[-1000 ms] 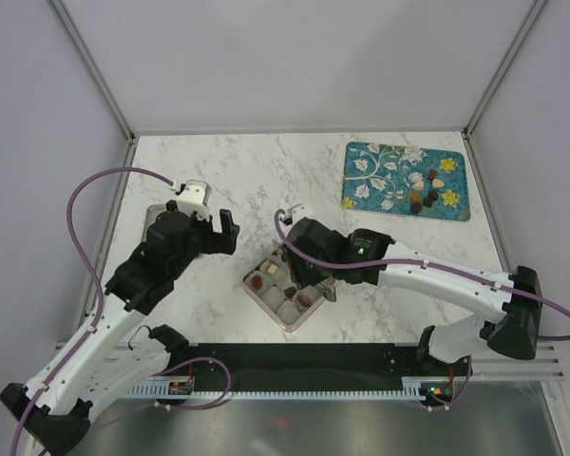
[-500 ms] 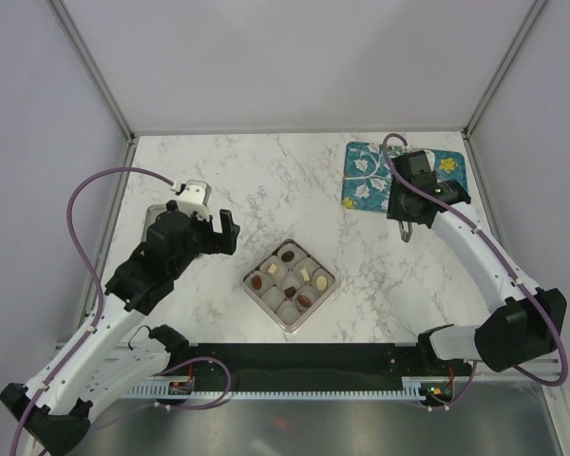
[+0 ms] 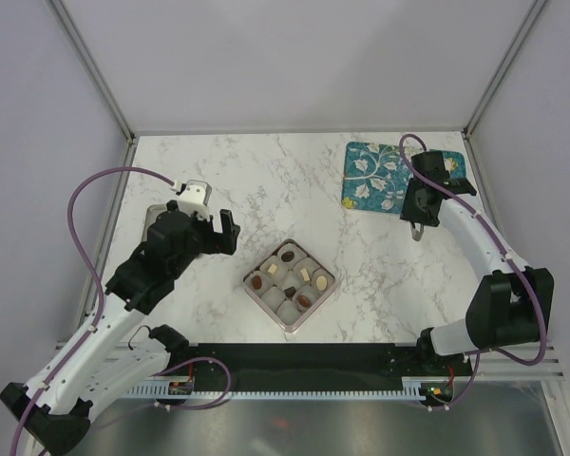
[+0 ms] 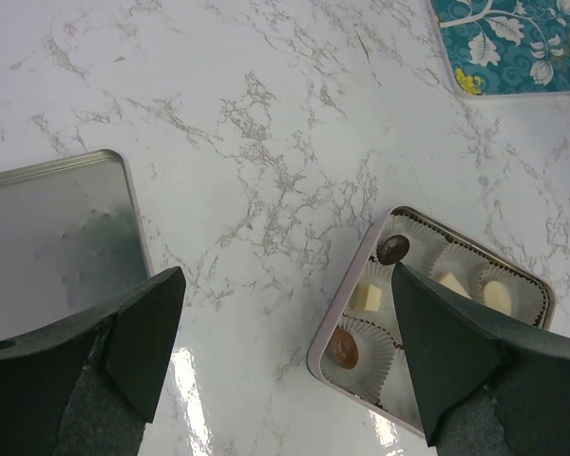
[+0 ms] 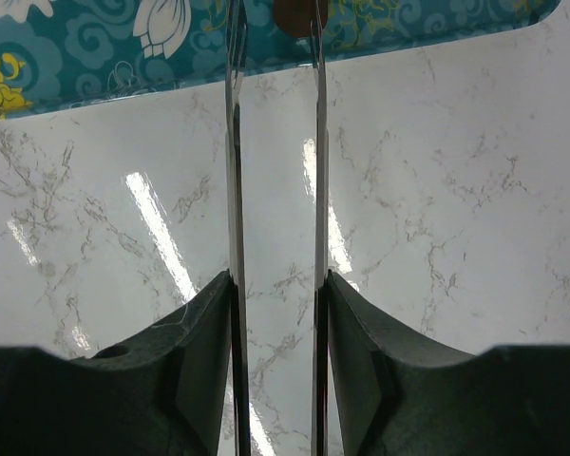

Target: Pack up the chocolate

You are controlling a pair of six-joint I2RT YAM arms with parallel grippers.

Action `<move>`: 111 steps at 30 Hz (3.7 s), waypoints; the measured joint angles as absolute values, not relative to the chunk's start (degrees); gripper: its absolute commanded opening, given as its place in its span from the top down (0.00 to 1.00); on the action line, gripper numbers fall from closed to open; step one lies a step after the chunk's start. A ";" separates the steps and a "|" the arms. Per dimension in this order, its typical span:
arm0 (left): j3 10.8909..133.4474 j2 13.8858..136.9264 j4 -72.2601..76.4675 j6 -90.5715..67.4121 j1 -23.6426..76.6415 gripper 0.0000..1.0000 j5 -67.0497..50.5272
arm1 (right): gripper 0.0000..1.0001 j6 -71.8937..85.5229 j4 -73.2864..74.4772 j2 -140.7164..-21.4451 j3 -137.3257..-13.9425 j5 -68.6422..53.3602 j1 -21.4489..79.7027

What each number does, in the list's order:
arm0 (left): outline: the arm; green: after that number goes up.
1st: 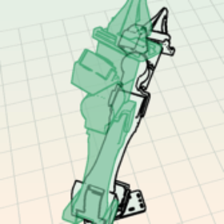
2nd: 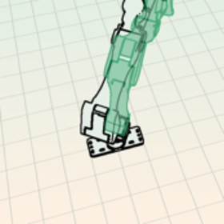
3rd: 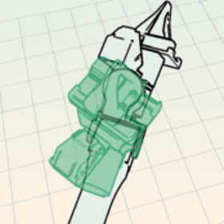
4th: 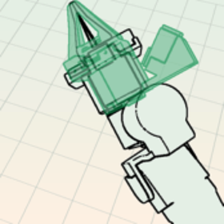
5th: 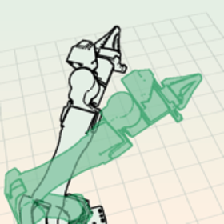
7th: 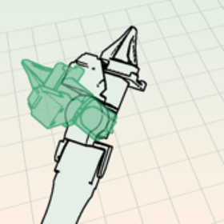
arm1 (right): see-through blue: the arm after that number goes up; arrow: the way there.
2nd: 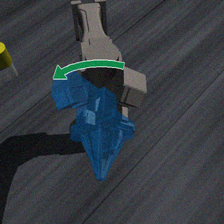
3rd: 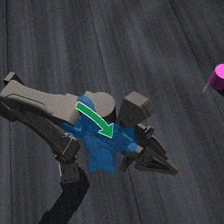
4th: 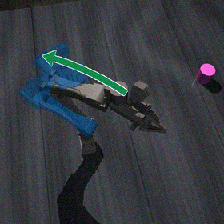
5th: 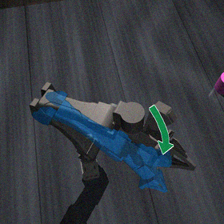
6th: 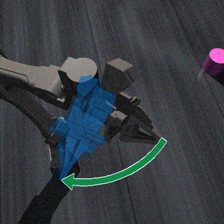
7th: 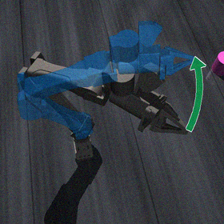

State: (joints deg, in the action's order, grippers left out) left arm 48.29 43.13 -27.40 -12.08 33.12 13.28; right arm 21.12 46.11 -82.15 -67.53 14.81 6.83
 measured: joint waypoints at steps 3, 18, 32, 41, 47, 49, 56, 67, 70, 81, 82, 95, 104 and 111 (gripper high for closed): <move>48.29 43.13 -27.40 -12.08 33.12 0.03 13.21 | 0.50 21.15 45.23 -83.05 -67.51 14.61 6.02; 48.29 43.51 -27.40 -12.08 33.12 0.03 13.19 | 0.47 21.15 42.15 -85.43 -65.91 13.37 3.25; 48.29 43.51 -27.40 -12.08 33.12 0.03 13.17 | 0.63 20.53 39.66 -86.98 -64.79 10.26 2.76; 48.29 43.51 -27.38 -12.08 33.12 0.03 13.17 | 0.66 20.16 41.47 -84.58 -65.21 8.78 5.45; 48.29 43.48 -27.38 -12.08 33.12 0.03 13.17 | 0.67 20.12 44.18 -80.16 -66.54 6.63 14.81; 48.29 43.48 -27.38 -12.08 33.12 0.03 13.17 | 0.67 19.99 45.06 -77.58 -66.54 4.93 18.92; 48.29 43.48 -27.40 -12.08 33.12 0.03 13.23 | 0.66 20.80 46.76 -68.36 -65.21 -0.73 34.68; 48.29 43.48 -27.42 -12.08 33.12 0.03 13.72 | 0.66 28.01 47.16 -70.41 -63.13 -1.39 60.64; 48.29 43.48 -27.42 -12.08 33.12 0.03 13.93 | 0.66 29.54 46.74 -71.92 -62.89 -1.08 63.83; 48.29 43.51 -27.44 -12.08 33.12 0.03 14.55 | 0.60 32.45 45.82 -74.67 -62.24 1.19 67.77; 48.29 43.51 -27.44 -12.08 33.12 0.03 14.55 | 0.58 32.67 45.80 -74.78 -62.24 1.34 67.77; 48.29 43.51 -27.44 -12.08 33.12 0.03 14.55 | 0.50 32.84 45.63 -74.98 -62.30 2.44 67.79; 48.29 43.48 -27.44 -12.08 33.12 0.03 14.55 | 0.52 32.80 48.05 -74.96 -67.42 6.26 67.24; 48.29 43.44 -27.46 -12.08 33.12 0.03 14.52 | 0.52 28.53 50.37 -72.95 -74.39 9.41 49.80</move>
State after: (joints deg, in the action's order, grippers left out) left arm 48.29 43.44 -27.46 -12.08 33.12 14.52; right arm 28.53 50.37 -72.95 -74.39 9.41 49.80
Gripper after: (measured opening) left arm 0.975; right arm 0.480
